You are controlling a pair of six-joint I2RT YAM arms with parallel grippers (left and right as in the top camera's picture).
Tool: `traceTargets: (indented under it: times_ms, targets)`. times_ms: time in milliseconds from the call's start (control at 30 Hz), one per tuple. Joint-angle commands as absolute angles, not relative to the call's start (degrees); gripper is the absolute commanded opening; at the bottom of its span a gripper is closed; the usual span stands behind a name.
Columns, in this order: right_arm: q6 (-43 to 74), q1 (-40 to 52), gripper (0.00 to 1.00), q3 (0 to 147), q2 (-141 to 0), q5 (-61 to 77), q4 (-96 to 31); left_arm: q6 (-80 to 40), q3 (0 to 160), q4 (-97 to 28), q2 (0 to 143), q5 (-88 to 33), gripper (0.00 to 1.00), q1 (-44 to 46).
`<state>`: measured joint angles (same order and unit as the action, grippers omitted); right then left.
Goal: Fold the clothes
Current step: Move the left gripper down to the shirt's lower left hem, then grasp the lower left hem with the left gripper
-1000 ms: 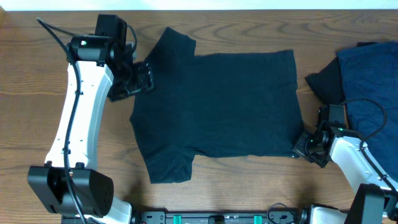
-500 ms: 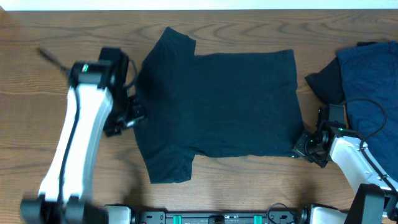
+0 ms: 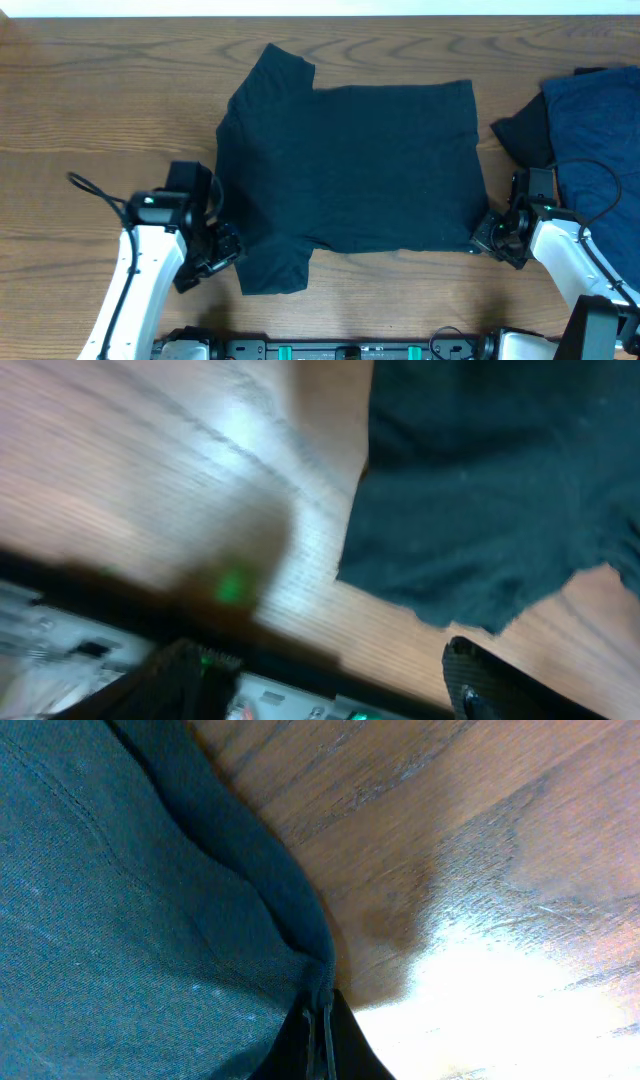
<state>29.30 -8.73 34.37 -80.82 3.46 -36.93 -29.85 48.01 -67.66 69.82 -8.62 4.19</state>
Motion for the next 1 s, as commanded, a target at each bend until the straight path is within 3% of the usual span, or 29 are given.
traceTargets:
  times_ms: [0, 133, 300, 967]
  targets:
    - [29.1, -9.1, 0.01, 33.7, -80.8, 3.1, -37.1, -31.0, 43.4, -63.1, 71.0, -14.3, 0.79, 3.9]
    - [29.1, -9.1, 0.01, 33.7, -80.8, 3.0, -37.1, -32.3, 39.9, -58.2, 73.2, -15.1, 0.77, 3.9]
    - [29.1, -9.1, 0.01, 33.7, -80.8, 3.0, -37.1, -33.3, 38.0, -55.1, 76.1, -15.2, 0.67, 3.9]
    - [29.1, -9.1, 0.01, 33.7, -80.8, 3.0, -37.0, -33.9, 37.9, -52.3, 79.2, -16.1, 0.67, 7.1]
